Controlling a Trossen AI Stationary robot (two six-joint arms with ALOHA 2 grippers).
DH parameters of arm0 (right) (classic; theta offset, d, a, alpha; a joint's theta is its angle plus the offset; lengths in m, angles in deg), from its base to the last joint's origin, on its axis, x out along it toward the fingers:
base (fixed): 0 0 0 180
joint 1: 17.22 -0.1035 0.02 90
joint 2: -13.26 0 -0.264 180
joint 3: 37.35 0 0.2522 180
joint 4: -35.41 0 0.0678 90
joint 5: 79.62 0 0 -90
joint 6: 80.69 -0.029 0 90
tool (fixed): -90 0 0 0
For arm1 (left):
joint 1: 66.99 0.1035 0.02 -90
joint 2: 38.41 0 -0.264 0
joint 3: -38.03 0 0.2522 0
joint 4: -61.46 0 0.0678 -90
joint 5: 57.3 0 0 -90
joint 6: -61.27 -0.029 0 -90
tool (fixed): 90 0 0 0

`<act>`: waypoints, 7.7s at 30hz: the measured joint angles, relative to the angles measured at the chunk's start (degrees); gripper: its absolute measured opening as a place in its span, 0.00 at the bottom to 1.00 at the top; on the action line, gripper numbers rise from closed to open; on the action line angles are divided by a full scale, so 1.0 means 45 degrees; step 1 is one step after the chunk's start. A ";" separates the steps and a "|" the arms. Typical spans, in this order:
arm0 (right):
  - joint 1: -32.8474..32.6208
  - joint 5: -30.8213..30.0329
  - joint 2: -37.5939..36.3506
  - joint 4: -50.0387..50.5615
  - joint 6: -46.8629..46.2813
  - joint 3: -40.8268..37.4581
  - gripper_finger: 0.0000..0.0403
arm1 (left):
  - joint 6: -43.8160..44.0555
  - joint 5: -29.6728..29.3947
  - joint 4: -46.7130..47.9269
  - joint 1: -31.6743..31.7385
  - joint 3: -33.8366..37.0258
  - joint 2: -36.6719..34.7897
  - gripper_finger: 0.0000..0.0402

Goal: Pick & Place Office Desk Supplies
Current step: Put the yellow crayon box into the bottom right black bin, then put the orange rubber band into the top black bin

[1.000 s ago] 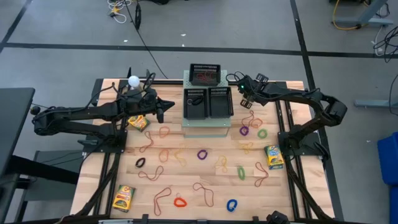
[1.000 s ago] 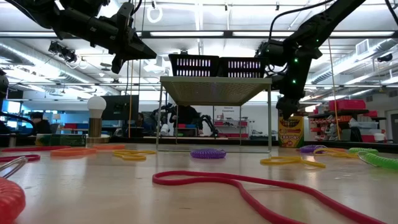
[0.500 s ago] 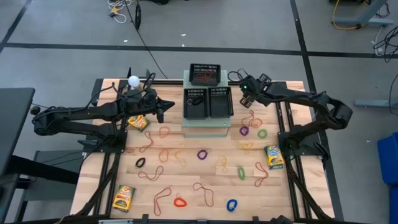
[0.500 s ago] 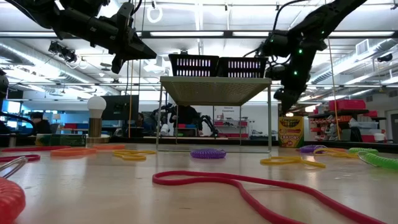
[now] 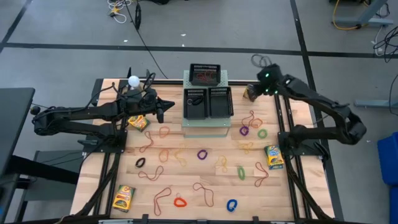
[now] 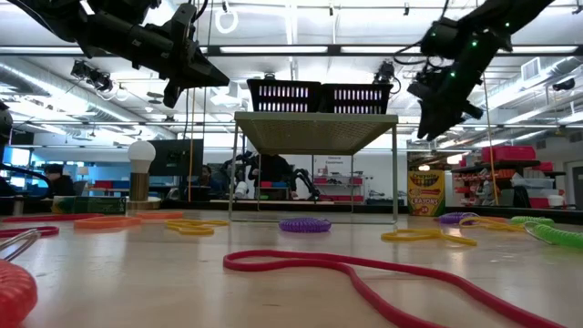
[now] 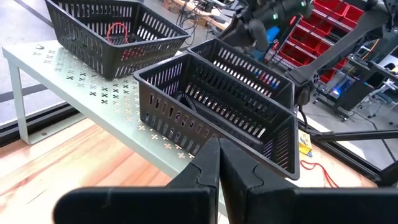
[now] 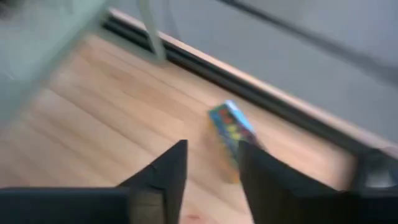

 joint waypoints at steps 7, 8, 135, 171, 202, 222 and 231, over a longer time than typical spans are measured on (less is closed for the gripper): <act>0.1395 0.1709 0.0259 0.0117 -0.0527 0.0541 0.27 | 0.0205 0.0277 0.0000 -0.0005 0.0000 0.0000 0.02; 0.1395 0.1768 0.0440 0.0359 -0.0321 0.0794 0.30 | 0.0242 0.0277 0.0000 -0.0005 0.0000 -0.0004 0.02; -0.6114 -0.0993 0.9461 1.1116 0.8834 1.4965 0.23 | -0.0010 0.0238 0.0000 -0.0002 0.0000 -0.0005 0.02; -0.6110 -0.1674 0.9494 0.9955 0.8709 1.4970 0.39 | 0.0034 0.0238 0.0001 -0.0001 0.0000 -0.0005 0.02; -0.6568 -0.3312 0.9046 0.8984 0.8692 1.4994 0.62 | 0.0029 0.0228 -0.0010 0.0000 0.0000 -0.0004 0.02; -0.8802 -0.3867 0.4126 0.6796 0.2548 1.1243 0.20 | 0.0361 -0.0022 -0.0753 0.0000 0.0000 -0.0005 0.02; -1.1704 -0.6086 0.0747 0.1741 -0.1767 0.5102 0.05 | 0.0288 0.1640 0.0383 -0.0025 0.0000 -0.0005 0.01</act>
